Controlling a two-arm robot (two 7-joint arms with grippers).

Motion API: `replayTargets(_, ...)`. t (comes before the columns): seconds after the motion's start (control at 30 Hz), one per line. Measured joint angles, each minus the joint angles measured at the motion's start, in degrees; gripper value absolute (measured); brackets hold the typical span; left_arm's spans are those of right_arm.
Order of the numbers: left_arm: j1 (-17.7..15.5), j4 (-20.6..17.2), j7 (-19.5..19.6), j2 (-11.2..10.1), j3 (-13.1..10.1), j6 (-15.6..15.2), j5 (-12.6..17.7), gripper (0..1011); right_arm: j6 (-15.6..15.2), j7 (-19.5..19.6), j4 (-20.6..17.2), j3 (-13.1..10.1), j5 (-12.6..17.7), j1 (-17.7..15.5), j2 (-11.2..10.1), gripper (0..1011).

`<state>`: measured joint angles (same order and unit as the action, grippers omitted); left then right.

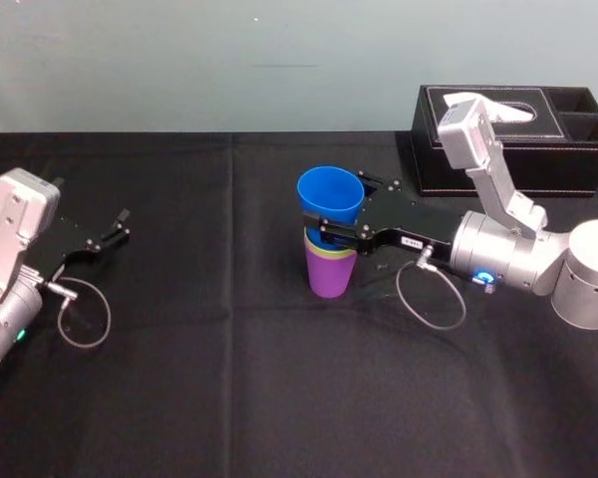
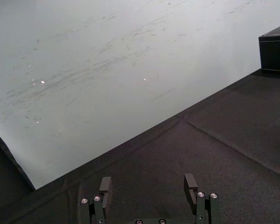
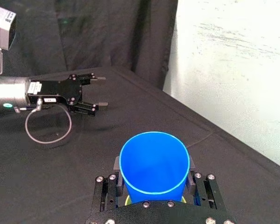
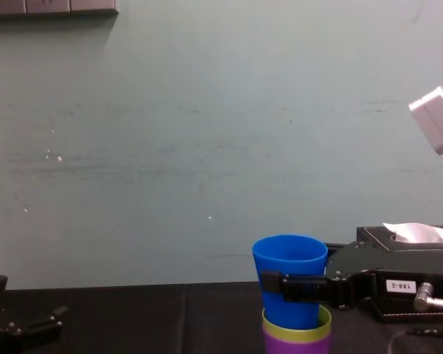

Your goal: Stack the three plastic cups sequentially using one hand.

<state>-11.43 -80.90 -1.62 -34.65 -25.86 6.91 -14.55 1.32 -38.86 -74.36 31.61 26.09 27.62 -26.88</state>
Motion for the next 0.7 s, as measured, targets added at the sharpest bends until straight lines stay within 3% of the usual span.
replayTargets(0.7,0.0,0.0,0.0,0.0,0.0,0.0,0.0,1011,0.9,-0.2,1.4,-0.4,-0.1,-0.6,0.5,735)
